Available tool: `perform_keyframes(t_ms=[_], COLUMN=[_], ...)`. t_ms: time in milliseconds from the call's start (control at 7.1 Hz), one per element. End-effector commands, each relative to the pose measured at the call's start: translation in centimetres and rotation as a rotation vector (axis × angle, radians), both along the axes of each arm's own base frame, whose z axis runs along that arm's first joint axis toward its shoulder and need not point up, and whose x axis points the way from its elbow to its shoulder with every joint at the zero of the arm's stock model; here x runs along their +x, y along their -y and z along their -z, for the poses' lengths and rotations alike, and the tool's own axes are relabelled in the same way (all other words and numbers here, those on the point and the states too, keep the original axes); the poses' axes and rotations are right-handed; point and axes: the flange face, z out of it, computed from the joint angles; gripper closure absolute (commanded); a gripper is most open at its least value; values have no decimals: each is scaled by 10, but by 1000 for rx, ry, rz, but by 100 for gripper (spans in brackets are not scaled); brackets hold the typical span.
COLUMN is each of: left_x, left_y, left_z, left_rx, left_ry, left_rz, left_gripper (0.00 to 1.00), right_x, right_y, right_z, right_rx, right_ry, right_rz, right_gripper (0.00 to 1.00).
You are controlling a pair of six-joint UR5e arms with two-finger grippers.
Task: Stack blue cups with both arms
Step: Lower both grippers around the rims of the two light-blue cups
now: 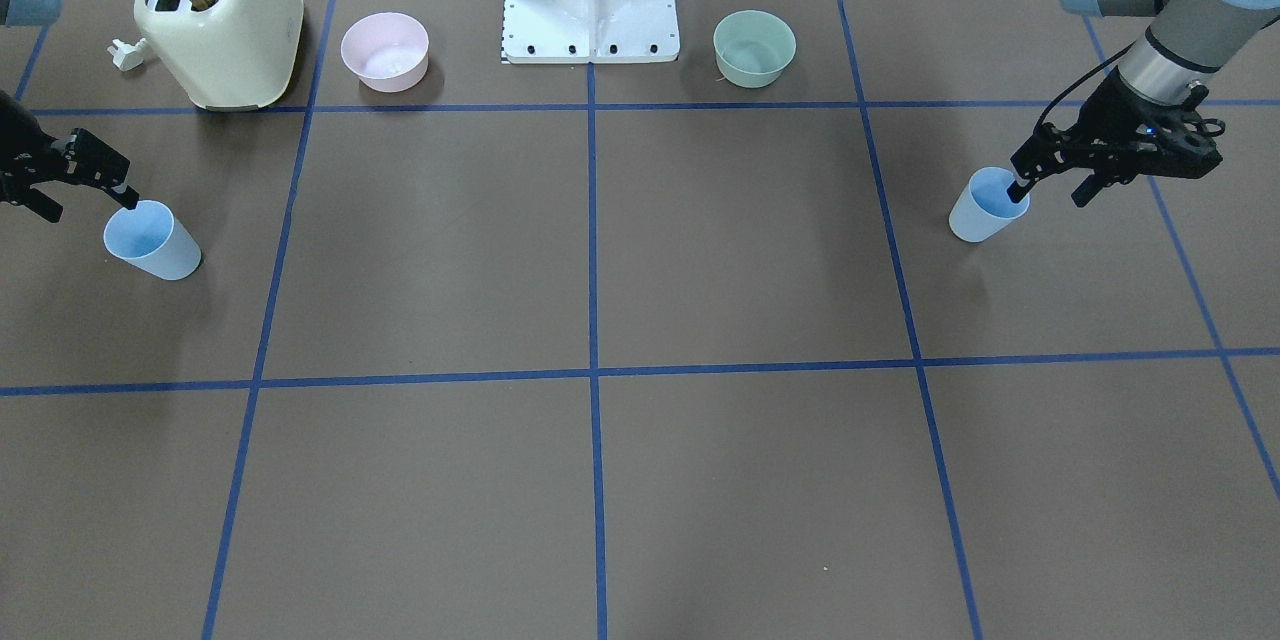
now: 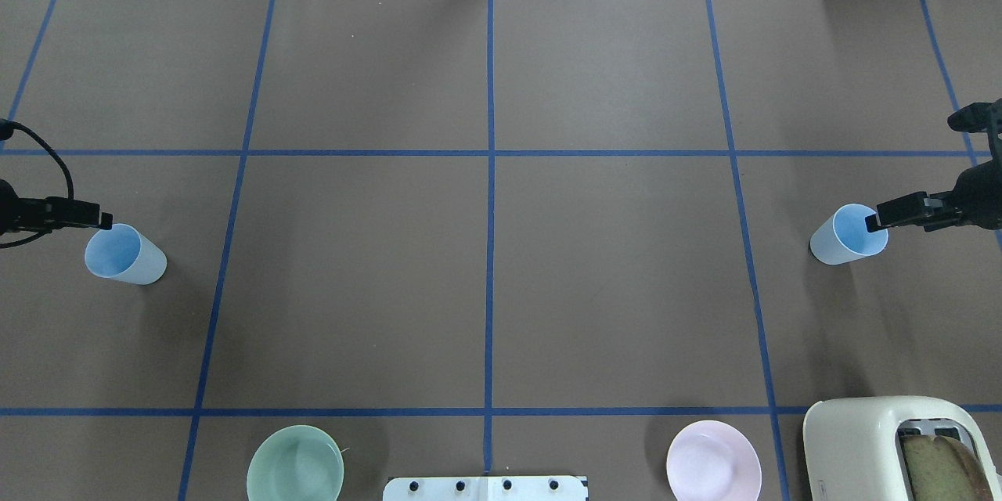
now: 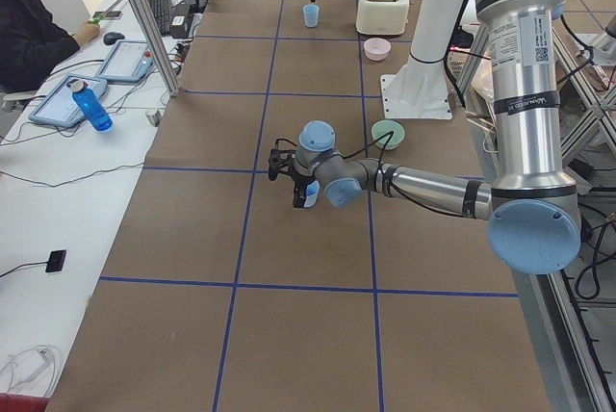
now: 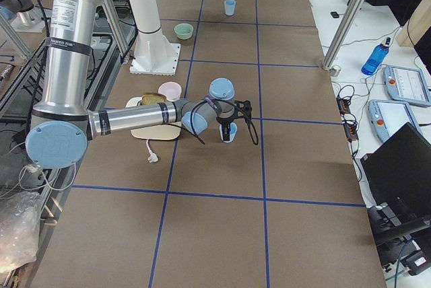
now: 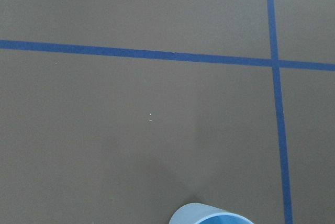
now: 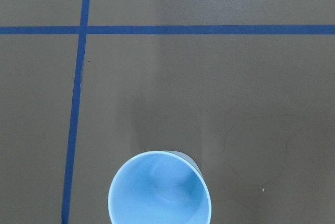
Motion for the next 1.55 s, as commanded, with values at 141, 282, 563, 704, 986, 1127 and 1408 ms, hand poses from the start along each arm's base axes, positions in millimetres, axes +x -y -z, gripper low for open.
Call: perform_keyframes(t_ms=[141, 282, 563, 704, 986, 1127, 1408], left_x=[9, 11, 17, 20, 26, 28, 29], left_y=[-9, -13, -17, -18, -20, -21, -21], left_z=[-9, -12, -13, -16, -21, -21, -23], left_rx=[-5, 4, 4, 1, -2, -1, 1], left_ry=[22, 27, 29, 33, 43, 43, 51], left_rz=[-16, -17, -30, -36, -45, -51, -46], left_gripper=[2, 2, 2, 2, 3, 7, 19], right_x=[0, 0, 0, 0, -3, -3, -2], right_y=[0, 0, 0, 0, 3, 3, 3], right_z=[-1, 0, 0, -2, 0, 0, -1], right_rx=[-1, 0, 0, -2, 1, 1, -1], right_ry=[-1, 0, 0, -3, -1, -1, -2], right_rz=[0, 0, 0, -1, 1, 1, -1], right_gripper=[0, 0, 0, 0, 0, 0, 0])
